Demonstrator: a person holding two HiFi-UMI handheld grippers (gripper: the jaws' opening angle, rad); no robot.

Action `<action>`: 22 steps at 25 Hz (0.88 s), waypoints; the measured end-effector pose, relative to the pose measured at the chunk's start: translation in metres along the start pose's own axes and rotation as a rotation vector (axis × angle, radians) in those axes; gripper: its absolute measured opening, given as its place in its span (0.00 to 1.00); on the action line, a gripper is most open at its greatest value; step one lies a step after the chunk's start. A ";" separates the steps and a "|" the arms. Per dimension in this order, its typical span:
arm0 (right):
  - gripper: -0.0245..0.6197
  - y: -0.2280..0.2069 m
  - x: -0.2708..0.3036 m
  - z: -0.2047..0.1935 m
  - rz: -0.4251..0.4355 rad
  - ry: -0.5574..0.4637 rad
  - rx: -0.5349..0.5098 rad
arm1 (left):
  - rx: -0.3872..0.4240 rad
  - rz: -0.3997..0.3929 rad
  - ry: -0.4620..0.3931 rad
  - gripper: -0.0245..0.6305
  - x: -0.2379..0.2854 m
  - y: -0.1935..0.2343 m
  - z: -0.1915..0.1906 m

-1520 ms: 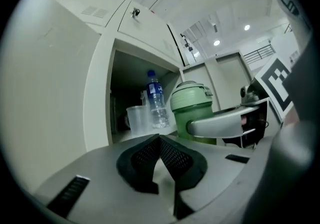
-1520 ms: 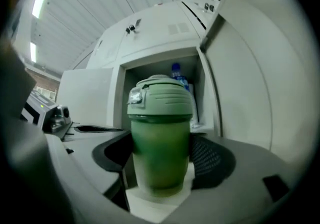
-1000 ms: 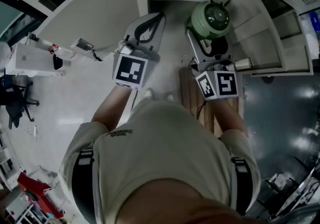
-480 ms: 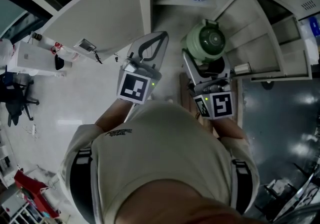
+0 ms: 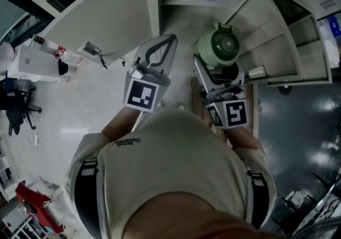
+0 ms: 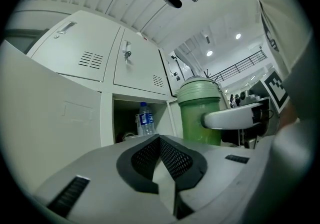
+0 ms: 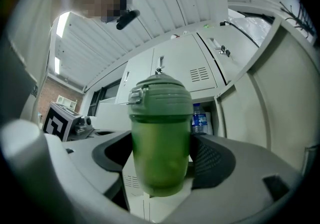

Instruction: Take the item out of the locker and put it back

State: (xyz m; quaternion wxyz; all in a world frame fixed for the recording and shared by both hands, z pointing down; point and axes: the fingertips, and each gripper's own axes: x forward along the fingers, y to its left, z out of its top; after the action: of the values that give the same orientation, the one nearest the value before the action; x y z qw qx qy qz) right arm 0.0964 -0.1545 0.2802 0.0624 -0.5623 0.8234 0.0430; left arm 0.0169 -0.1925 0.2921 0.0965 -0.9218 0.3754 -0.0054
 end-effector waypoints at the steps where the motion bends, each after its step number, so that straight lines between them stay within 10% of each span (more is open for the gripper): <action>1: 0.60 0.000 -0.001 0.000 -0.001 -0.001 0.000 | 0.001 0.001 0.001 0.06 0.000 0.000 0.000; 22: 0.60 -0.001 -0.015 -0.005 -0.009 0.018 0.019 | 0.023 0.023 0.003 0.06 -0.014 -0.013 -0.001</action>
State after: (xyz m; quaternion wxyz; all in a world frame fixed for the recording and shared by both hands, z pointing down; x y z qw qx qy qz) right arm 0.1027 -0.1416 0.2878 0.0605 -0.5656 0.8219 0.0302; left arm 0.0154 -0.1740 0.2965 0.1067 -0.9163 0.3859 -0.0100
